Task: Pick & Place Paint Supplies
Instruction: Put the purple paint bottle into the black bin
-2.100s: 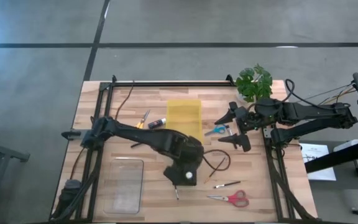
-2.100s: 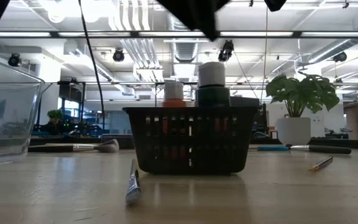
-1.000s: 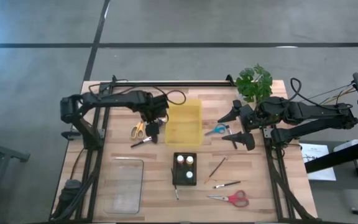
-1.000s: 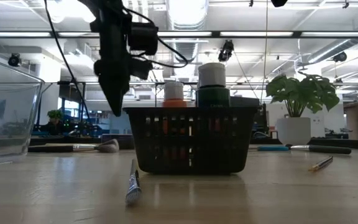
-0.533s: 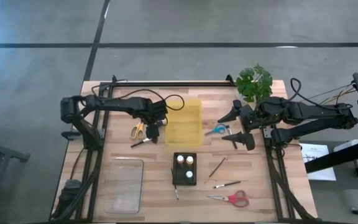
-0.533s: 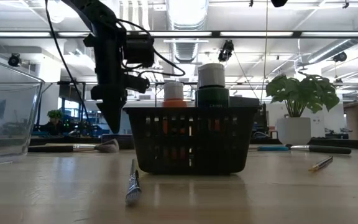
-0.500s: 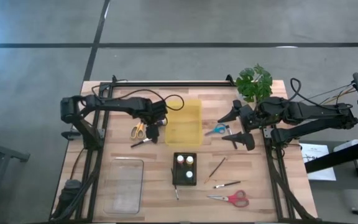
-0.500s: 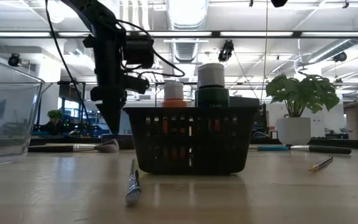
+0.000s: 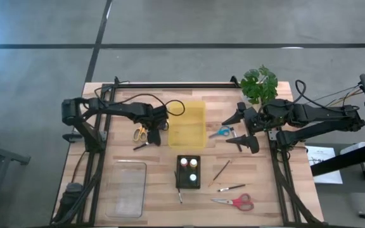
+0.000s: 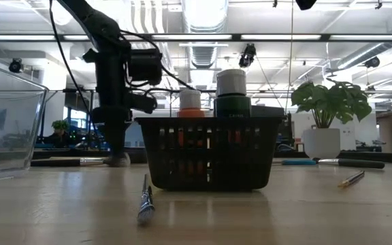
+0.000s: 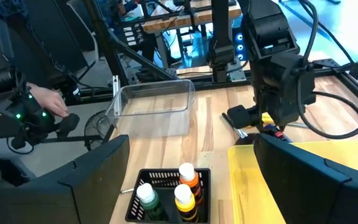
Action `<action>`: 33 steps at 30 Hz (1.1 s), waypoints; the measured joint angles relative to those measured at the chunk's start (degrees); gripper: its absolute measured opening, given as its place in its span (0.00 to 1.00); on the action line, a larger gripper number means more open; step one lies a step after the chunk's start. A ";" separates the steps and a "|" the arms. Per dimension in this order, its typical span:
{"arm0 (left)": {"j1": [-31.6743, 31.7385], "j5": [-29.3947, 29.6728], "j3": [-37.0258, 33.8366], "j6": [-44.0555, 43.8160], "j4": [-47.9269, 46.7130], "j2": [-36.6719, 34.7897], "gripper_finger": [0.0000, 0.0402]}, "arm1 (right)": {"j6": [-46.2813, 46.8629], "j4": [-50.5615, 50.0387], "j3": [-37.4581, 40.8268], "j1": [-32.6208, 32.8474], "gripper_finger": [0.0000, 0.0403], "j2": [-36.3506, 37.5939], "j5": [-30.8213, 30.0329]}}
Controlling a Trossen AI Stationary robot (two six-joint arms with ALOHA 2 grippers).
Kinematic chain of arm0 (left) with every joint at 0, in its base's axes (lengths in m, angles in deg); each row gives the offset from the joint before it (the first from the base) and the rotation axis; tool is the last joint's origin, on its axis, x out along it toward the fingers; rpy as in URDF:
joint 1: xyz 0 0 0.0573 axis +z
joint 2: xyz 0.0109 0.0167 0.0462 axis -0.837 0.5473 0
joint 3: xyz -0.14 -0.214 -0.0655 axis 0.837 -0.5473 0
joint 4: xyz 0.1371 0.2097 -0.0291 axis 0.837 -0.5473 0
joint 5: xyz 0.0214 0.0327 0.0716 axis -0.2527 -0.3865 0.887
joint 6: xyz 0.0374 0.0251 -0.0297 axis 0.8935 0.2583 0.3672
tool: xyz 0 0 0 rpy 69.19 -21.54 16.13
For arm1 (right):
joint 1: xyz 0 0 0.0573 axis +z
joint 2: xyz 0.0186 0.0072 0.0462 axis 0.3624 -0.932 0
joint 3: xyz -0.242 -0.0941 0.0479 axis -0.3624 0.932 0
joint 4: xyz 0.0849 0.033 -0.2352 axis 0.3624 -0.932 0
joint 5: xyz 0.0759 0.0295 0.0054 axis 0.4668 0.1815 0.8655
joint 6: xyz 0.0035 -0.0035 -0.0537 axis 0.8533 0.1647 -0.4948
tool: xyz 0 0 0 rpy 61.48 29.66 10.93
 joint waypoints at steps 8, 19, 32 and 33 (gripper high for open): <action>0.00 -0.13 -0.66 -0.46 0.23 0.00 0.38 | -0.02 0.05 0.00 -0.01 0.85 0.00 0.00; 0.00 -0.09 -0.29 -1.53 0.01 -1.48 0.31 | -0.81 0.01 0.00 0.00 0.85 0.00 0.02; 0.00 -0.15 -0.37 -1.69 -1.29 -11.42 0.31 | -1.36 0.05 0.02 -0.02 0.85 -0.42 0.02; 0.00 -0.15 -0.55 -1.90 -1.33 -11.91 0.31 | -1.34 -0.02 0.03 -0.02 0.85 -0.45 0.02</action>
